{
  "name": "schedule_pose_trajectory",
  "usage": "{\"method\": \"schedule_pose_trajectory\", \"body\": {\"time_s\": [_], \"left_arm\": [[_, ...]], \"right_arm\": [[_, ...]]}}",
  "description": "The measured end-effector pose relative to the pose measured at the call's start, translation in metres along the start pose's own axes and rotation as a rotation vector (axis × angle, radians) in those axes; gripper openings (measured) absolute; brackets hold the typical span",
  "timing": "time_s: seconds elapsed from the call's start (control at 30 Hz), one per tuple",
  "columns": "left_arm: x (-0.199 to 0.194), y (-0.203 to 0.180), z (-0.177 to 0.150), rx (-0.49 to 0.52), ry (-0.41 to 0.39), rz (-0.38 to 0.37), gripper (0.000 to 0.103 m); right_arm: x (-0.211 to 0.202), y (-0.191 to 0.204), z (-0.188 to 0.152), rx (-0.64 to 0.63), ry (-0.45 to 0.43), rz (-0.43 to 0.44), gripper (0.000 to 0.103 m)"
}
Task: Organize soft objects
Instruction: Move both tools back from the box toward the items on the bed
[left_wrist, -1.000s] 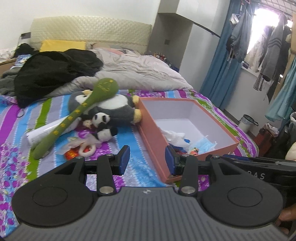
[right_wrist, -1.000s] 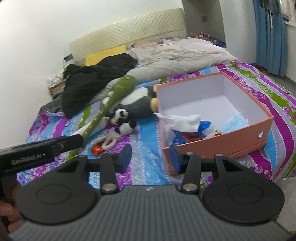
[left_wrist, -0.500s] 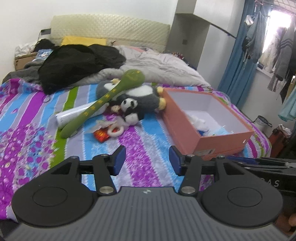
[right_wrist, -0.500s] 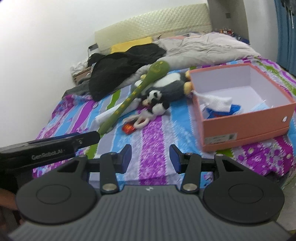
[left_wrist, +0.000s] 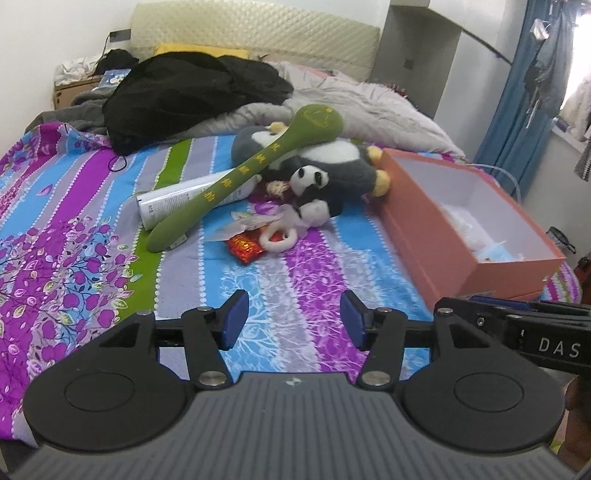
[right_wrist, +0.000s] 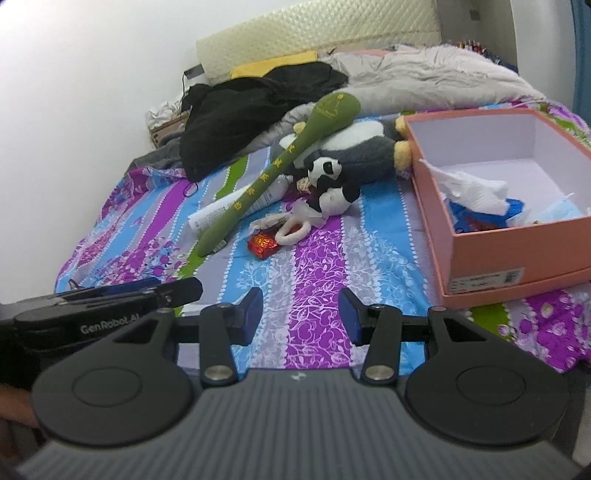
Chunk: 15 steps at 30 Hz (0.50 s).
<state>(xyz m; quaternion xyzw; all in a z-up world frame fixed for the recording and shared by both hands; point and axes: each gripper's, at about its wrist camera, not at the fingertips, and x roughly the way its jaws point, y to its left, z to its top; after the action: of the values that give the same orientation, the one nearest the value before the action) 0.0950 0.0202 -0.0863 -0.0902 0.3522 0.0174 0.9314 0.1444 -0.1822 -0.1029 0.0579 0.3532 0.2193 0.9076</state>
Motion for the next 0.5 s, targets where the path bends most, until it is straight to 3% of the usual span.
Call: {"method": "schedule_pose_trajectory", "body": {"time_s": [0.5], "left_arm": [[0.120,0.034,0.018,0.065,0.018,0.084,0.062]], "right_arm": [[0.115,-0.024,0.018,0.057,0.094,0.011,0.048]]}}
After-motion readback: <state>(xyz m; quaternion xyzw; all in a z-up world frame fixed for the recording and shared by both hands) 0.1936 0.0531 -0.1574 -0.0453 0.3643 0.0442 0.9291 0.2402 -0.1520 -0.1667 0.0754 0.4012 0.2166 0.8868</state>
